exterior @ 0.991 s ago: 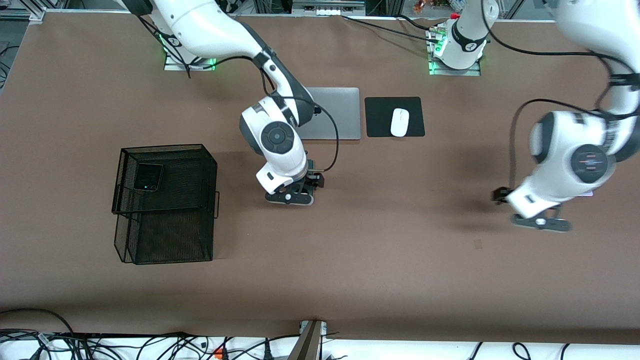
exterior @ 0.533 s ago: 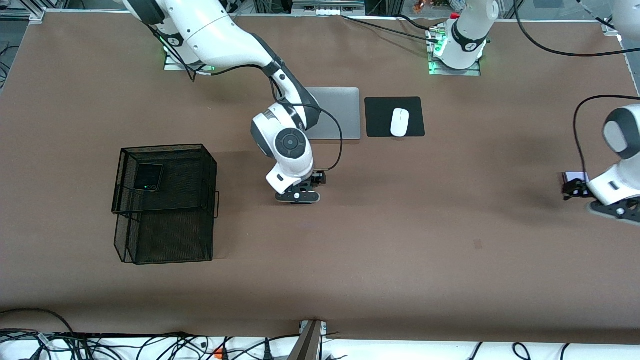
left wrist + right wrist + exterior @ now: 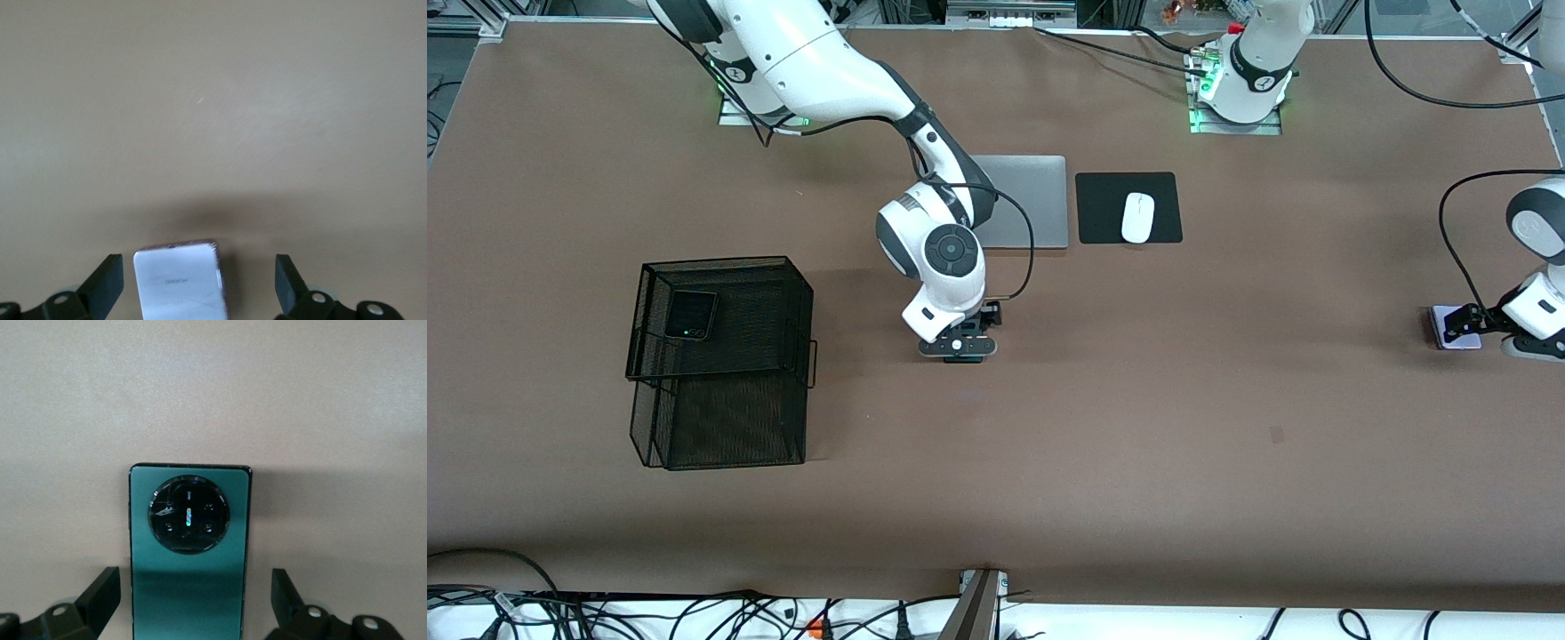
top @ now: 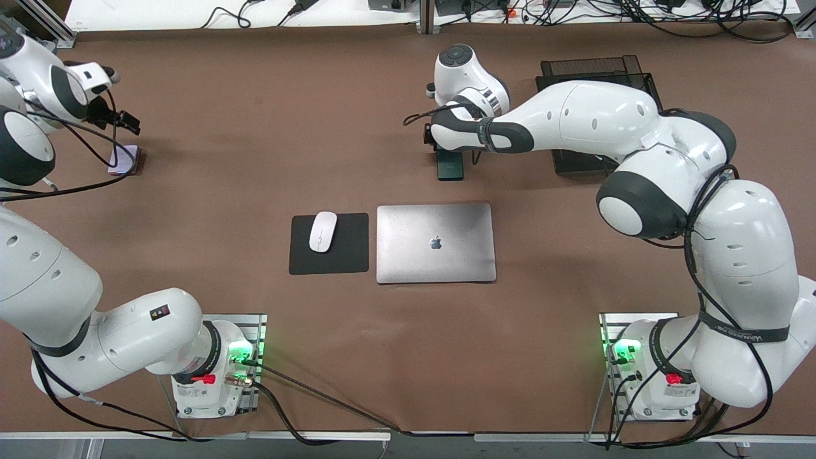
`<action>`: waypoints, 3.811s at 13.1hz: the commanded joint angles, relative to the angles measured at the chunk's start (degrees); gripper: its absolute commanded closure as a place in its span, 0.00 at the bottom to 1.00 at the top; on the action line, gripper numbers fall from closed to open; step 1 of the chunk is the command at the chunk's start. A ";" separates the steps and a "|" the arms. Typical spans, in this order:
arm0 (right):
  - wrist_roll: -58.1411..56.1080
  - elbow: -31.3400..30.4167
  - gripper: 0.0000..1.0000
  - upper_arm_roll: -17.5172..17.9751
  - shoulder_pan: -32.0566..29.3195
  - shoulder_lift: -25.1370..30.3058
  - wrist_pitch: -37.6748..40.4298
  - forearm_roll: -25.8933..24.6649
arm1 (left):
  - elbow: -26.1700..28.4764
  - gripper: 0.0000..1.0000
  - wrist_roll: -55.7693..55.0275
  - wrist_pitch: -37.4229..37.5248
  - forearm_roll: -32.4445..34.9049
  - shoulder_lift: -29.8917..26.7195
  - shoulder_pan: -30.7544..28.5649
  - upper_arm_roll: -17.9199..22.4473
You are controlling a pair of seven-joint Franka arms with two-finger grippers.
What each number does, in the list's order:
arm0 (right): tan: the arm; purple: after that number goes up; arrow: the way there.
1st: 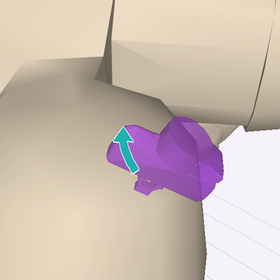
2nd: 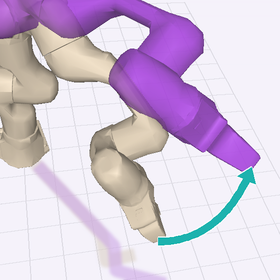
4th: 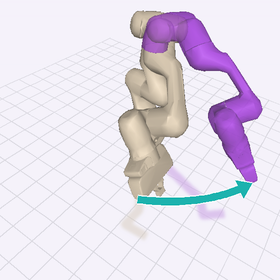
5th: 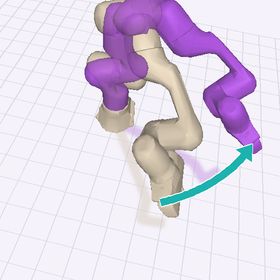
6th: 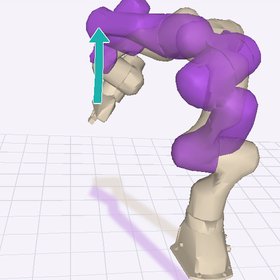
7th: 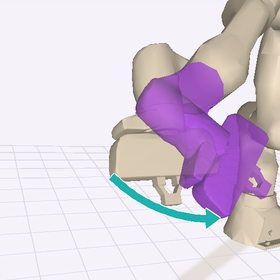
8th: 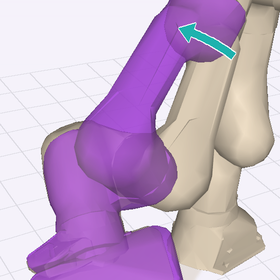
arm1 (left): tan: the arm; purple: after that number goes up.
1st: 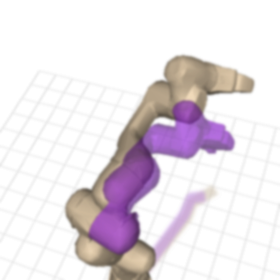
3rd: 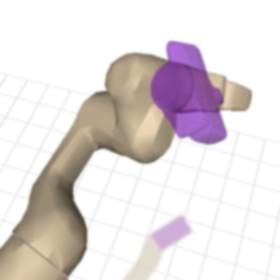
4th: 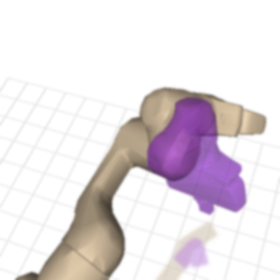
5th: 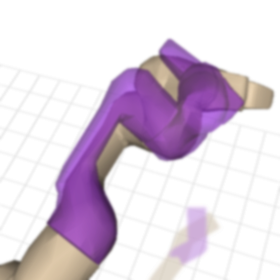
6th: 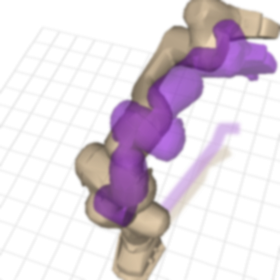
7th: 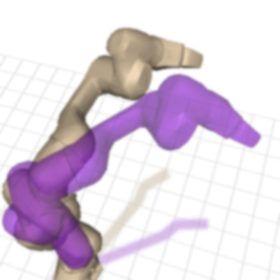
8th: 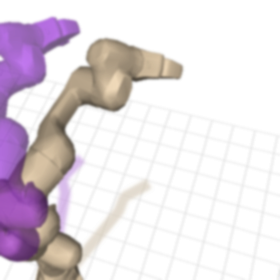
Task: Place phones with both arms
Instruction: 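Grasp the green with the right gripper while the left gripper grasps the white, then carry the green phone into the organizer and release it with the right gripper, then set the white Huawei phone down beside the laptop with the left gripper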
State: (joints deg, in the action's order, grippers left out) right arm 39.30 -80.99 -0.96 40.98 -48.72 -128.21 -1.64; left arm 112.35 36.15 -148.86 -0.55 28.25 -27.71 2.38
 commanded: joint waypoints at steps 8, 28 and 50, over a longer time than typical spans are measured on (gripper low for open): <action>-0.45 -1.54 0.02 -0.18 0.77 -1.02 -3.45 -0.73 | 2.78 0.00 0.51 -5.57 -6.74 3.92 -5.07 -1.50; -7.09 -0.84 1.00 -9.50 -2.37 14.78 11.54 0.23 | 1.99 0.63 1.21 -6.44 -7.01 7.35 -5.87 -1.42; -36.48 -34.76 1.00 -14.77 -14.79 33.43 0.68 8.14 | -20.50 1.00 -75.50 22.82 -1.12 9.89 42.36 -1.24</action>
State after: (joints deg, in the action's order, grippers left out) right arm 3.93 -114.09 -15.45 25.78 -17.08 -126.67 5.01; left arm 96.39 -34.04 -128.28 -2.64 35.73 9.86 0.15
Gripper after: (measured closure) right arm 0.216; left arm 0.154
